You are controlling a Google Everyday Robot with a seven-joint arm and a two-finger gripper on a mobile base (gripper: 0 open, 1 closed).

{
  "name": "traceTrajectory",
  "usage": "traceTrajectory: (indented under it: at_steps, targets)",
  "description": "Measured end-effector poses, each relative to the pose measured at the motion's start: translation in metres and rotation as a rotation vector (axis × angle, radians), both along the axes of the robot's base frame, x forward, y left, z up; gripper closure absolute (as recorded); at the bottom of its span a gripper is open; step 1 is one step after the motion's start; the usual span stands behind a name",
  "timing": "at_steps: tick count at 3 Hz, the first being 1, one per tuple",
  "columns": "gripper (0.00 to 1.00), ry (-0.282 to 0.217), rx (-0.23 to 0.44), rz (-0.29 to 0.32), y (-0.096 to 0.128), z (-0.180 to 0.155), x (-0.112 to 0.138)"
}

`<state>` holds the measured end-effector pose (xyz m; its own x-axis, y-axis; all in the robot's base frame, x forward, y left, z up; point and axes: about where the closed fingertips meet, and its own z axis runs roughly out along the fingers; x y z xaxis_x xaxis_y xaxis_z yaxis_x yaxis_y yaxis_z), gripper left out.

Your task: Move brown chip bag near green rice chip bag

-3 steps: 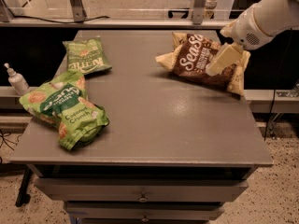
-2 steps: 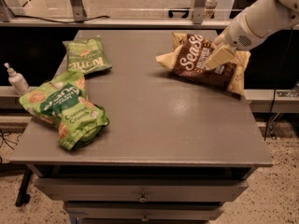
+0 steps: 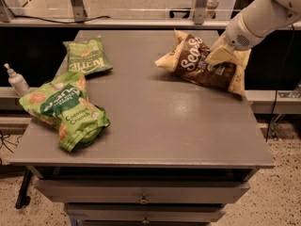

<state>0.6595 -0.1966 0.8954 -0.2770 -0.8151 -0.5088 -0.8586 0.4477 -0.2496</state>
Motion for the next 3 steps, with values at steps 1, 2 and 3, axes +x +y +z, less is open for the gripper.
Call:
traceTrajectory:
  at_steps: [1,2,3]
  targets:
    - [1.0,-0.005,0.009,0.015,0.015,0.025,-0.007]
    - [1.0,-0.017,0.032,0.034,0.029,0.059,-0.022]
    - [1.0,-0.017,0.059,0.086,0.052,0.085,-0.045]
